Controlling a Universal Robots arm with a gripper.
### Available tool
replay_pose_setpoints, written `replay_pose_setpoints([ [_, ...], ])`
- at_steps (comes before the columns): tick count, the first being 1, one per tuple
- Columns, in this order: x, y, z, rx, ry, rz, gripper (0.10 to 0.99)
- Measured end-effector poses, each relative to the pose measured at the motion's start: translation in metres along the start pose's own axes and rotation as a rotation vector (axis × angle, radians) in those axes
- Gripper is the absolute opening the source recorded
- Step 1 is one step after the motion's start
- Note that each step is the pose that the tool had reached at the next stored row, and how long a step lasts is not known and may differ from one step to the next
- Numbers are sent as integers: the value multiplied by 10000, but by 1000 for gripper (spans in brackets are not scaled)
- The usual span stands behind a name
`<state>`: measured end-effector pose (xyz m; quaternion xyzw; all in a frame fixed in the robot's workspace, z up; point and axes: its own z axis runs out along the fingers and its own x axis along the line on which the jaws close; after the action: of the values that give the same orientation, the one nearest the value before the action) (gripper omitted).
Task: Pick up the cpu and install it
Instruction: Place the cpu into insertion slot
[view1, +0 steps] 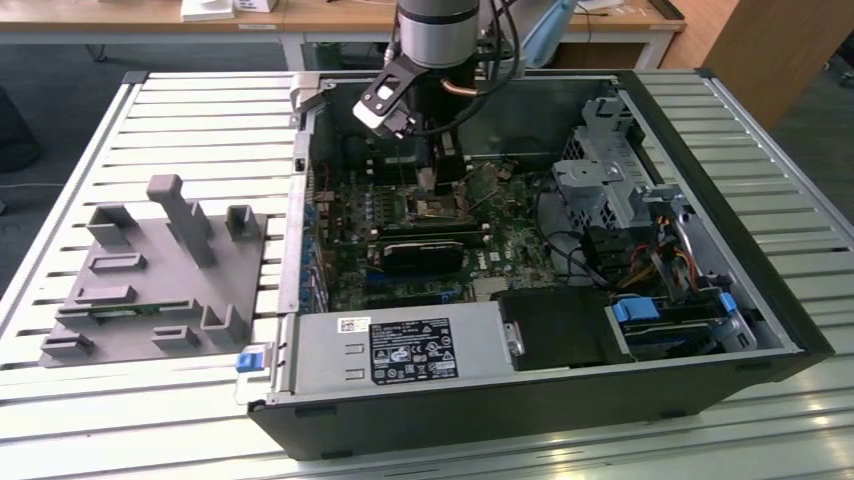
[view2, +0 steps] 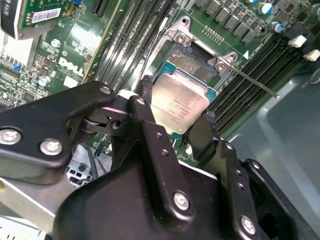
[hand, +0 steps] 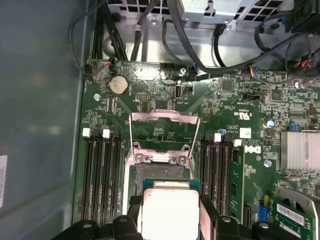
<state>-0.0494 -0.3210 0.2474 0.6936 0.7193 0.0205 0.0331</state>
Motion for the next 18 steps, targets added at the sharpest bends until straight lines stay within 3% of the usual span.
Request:
replay_pose_setpoints([
  [3,8,-1,32,4,-101,4,537],
  [18,69,-15,244,83,-150,118,537],
])
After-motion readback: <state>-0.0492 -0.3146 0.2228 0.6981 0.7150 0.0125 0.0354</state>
